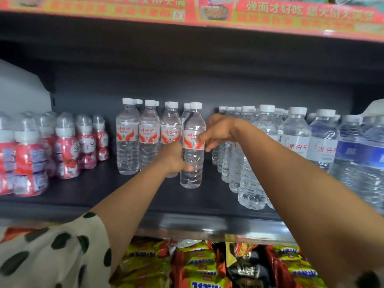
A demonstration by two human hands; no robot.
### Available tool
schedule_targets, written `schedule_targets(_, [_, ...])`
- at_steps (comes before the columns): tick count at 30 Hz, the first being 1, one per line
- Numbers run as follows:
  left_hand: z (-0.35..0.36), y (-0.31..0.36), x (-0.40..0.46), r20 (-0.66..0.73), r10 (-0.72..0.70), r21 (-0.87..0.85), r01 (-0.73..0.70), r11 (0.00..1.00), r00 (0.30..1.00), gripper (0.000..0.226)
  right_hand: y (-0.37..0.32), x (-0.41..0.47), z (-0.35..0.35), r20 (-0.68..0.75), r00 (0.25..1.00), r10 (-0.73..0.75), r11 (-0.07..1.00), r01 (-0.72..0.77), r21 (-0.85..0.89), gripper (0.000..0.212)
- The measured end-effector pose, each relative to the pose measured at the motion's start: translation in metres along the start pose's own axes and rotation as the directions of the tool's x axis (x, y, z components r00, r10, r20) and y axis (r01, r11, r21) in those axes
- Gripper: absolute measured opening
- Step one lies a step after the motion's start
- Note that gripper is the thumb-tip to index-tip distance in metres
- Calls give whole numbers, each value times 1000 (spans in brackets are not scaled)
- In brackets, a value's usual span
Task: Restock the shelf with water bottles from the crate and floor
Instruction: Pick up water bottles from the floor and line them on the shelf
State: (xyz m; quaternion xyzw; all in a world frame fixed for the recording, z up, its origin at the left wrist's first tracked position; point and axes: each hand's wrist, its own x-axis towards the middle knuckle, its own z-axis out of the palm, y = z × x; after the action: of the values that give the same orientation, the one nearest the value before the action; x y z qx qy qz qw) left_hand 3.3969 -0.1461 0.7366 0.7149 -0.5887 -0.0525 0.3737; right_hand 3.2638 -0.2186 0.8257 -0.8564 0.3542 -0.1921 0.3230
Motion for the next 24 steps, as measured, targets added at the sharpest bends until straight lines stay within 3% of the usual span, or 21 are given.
schedule_targets(11, [10,0,5,-163,-48,135,71,988,985,24,3,18,5,-39,998,43,999,-44,-20,32])
schedule_targets(17, [18,-6,15,-251,-71,198,123,972,965,28,6,36,10,-55,997,47,999,-48,-12,31])
schedule_targets(24, [22,-8,27,-234,-68,246,127,961,970,30,9,43,8,-67,997,37,999,-39,-30,25])
